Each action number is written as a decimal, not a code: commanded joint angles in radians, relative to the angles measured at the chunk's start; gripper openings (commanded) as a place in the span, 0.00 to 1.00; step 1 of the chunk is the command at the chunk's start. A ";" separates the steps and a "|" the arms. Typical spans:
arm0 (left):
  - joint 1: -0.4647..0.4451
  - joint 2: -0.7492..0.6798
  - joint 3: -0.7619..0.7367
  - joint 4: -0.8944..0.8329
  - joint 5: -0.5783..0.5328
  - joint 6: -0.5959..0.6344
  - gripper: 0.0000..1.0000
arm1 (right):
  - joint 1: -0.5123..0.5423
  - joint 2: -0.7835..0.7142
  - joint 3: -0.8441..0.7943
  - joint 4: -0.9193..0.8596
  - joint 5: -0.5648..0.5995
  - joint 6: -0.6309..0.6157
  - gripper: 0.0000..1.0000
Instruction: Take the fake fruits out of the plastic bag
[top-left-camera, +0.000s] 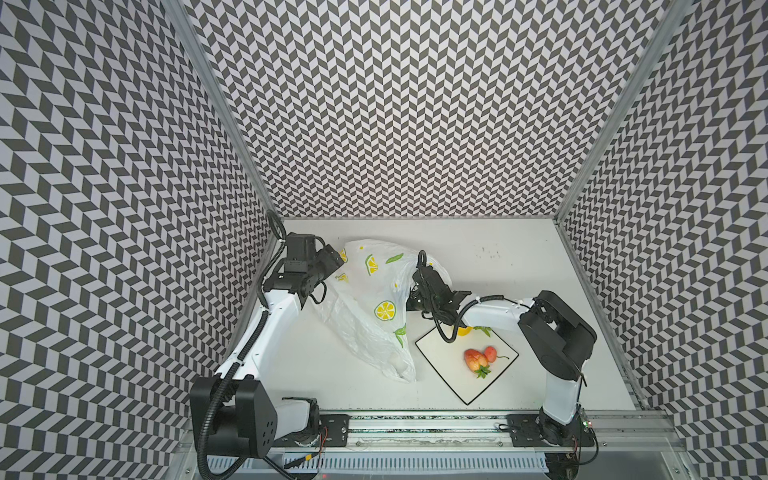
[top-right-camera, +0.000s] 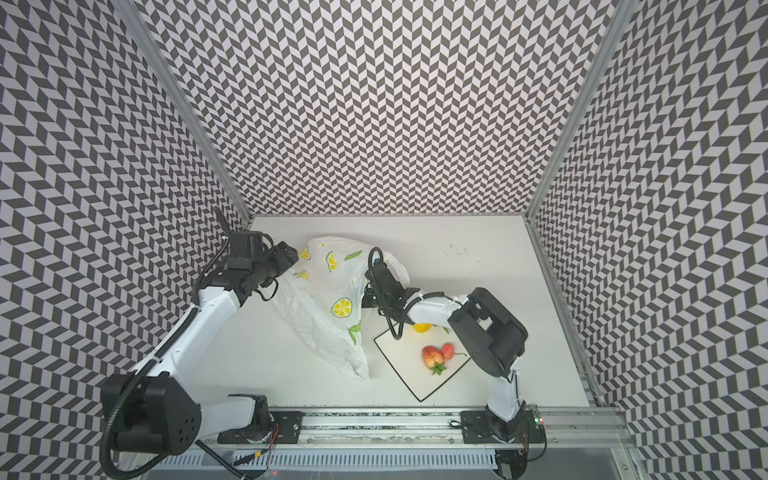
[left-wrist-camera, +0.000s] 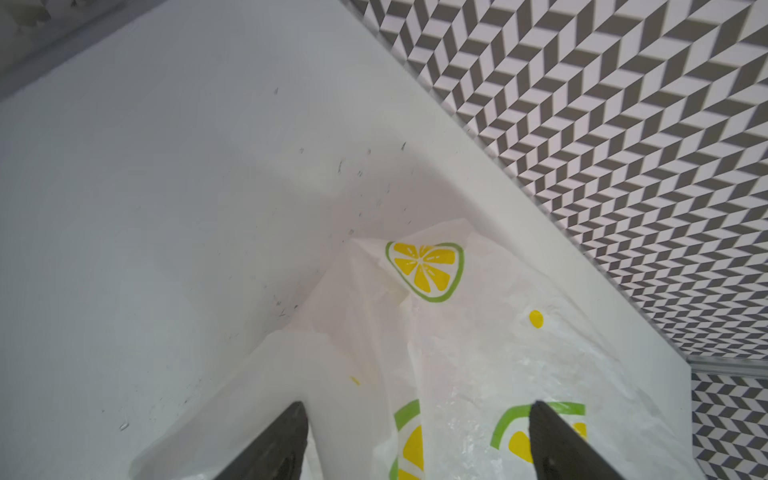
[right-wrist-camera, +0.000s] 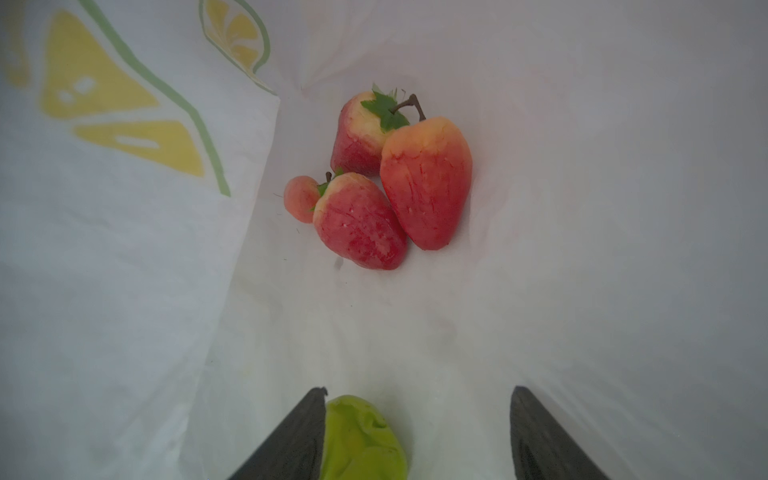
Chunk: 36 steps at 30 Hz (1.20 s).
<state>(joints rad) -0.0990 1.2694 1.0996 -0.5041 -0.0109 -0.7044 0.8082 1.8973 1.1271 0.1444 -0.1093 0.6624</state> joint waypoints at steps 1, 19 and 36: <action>-0.089 -0.052 0.109 -0.128 -0.103 0.077 0.85 | -0.001 0.010 0.025 0.018 -0.032 -0.009 0.69; -0.612 -0.211 0.141 -0.545 -0.185 -0.014 0.80 | 0.011 0.010 0.050 0.274 -0.495 0.182 0.55; -0.654 -0.255 0.042 -0.499 -0.067 0.024 1.00 | 0.019 0.067 0.130 0.281 -0.531 0.263 0.53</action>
<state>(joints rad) -0.7452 0.9890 1.1351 -0.9691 -0.0345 -0.6910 0.8223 1.9518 1.2293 0.3885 -0.6296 0.8989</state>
